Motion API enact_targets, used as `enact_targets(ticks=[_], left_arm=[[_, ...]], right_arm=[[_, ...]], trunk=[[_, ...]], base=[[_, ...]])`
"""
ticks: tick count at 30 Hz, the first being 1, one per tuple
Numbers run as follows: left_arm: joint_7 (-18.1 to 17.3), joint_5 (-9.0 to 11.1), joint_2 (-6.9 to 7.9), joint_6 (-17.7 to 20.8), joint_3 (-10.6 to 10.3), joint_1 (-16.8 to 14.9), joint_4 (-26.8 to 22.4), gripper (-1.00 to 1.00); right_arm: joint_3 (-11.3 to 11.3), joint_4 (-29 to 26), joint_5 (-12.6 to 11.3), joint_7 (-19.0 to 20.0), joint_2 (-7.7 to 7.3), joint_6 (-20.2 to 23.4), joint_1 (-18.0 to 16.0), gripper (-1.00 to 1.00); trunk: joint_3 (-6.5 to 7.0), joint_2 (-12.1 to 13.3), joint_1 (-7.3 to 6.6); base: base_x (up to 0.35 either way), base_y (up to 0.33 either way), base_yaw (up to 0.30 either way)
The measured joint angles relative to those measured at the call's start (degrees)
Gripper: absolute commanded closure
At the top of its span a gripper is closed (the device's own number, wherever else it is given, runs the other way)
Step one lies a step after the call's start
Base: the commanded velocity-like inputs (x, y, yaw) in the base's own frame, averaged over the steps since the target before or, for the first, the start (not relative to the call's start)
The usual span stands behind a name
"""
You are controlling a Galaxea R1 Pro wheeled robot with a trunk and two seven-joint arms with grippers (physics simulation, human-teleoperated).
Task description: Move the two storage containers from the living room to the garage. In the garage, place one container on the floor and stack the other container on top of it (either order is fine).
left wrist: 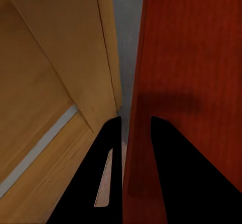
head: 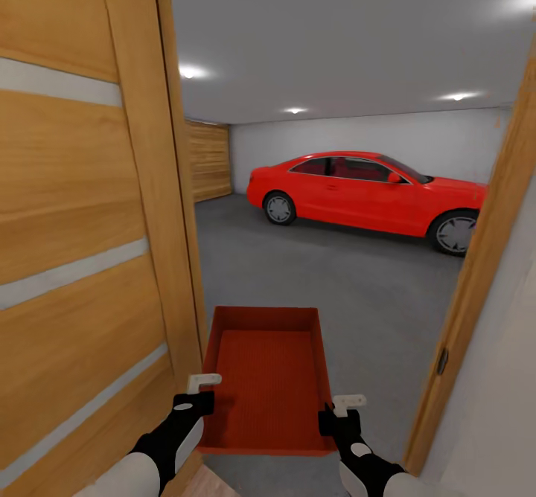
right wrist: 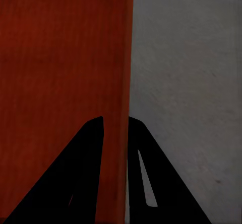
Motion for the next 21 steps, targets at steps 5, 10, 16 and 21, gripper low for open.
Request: enact_targets(ticks=[5, 10, 16, 21], left_arm=[[0.0, 0.0, 0.0, 0.0, 0.0, 0.0, 0.0, 1.0], [0.0, 0.0, -0.01, 0.0, 0.0, 0.0, 0.1, 1.0], [0.0, 0.0, -0.01, 0.0, 0.0, 0.0, 0.1, 1.0], [0.0, -0.1, -0.07, 0.0, 0.1, 0.0, 0.1, 1.0]], right_arm=[[0.1, 0.0, -0.1, 0.0, 0.0, 0.0, 0.0, 1.0], [0.1, 0.0, -0.1, 0.0, 0.0, 0.0, 0.0, 1.0], [0.1, 0.0, -0.1, 0.0, 0.0, 0.0, 0.0, 1.0], [0.1, 0.0, -0.1, -0.1, -0.02, 0.0, 0.0, 1.0]], trunk=[[0.0, 0.0, 0.0], [0.0, 0.0, 0.0], [0.0, 0.0, 0.01], [0.0, 0.0, 0.01]], base=[[0.292, 0.225, -0.003], [0.281, 0.247, -0.125], [0.26, 0.261, -0.22], [0.25, 0.266, -0.237]])
